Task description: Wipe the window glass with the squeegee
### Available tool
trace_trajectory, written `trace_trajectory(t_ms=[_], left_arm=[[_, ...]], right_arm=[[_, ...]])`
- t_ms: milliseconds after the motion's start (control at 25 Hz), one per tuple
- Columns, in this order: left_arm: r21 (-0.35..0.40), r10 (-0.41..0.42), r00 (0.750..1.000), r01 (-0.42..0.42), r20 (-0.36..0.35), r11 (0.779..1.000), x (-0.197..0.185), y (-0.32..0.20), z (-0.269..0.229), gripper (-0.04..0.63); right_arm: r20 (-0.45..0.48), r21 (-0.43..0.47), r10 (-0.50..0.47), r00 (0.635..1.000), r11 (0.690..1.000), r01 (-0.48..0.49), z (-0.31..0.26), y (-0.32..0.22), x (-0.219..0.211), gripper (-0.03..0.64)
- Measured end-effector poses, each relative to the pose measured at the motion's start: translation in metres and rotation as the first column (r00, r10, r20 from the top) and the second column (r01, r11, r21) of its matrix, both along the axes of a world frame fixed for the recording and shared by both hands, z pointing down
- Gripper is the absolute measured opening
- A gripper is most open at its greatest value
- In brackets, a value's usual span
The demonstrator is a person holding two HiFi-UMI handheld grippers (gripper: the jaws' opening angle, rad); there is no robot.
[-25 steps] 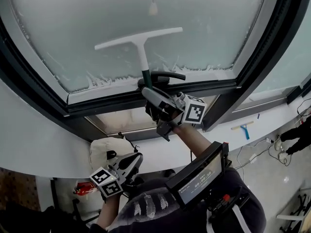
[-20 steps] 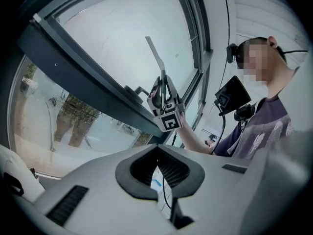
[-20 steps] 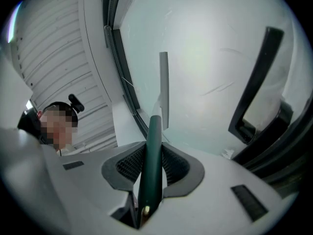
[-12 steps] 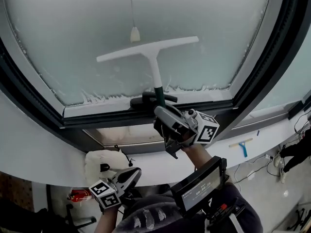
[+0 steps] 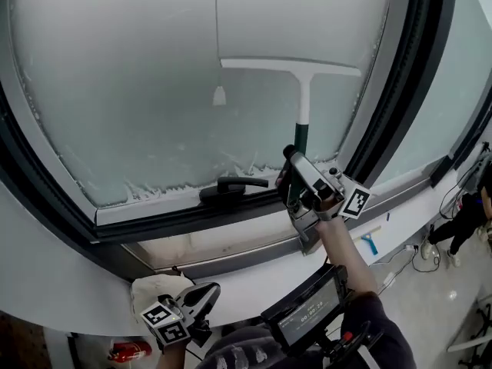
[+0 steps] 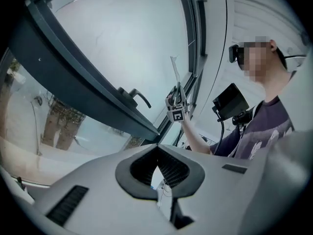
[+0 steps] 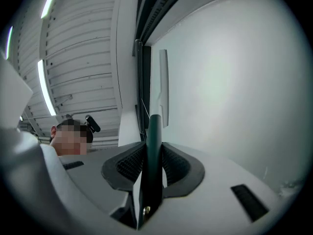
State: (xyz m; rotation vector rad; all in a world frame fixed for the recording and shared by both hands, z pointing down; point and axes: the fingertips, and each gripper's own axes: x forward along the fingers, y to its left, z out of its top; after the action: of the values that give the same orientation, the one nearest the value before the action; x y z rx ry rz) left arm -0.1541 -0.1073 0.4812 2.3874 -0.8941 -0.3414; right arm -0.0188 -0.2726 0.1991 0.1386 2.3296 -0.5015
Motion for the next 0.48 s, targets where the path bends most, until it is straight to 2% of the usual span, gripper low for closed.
trace_trajectory(t_ms=[240, 400, 480], left_arm=[[0.023, 0.077, 0.997, -0.077, -0.007, 0.997, 0.019, -0.006, 0.000, 0.005], [0.030, 0.035, 0.999, -0.036, 0.003, 0.999, 0.029, -0.017, -0.005, 0.005], [0.028, -0.004, 1.000, 0.004, 0.007, 1.000, 0.035, -0.026, -0.006, 0.005]], right_arm=[[0.008, 0.025, 0.058, 0.998, 0.998, -0.058, -0.037, -0.017, 0.022, 0.097], [-0.006, 0.044, 0.021, 1.000, 0.999, -0.021, -0.060, -0.026, 0.032, 0.097], [-0.055, 0.064, -0.010, 0.998, 0.998, 0.013, -0.066, -0.028, 0.034, 0.097]])
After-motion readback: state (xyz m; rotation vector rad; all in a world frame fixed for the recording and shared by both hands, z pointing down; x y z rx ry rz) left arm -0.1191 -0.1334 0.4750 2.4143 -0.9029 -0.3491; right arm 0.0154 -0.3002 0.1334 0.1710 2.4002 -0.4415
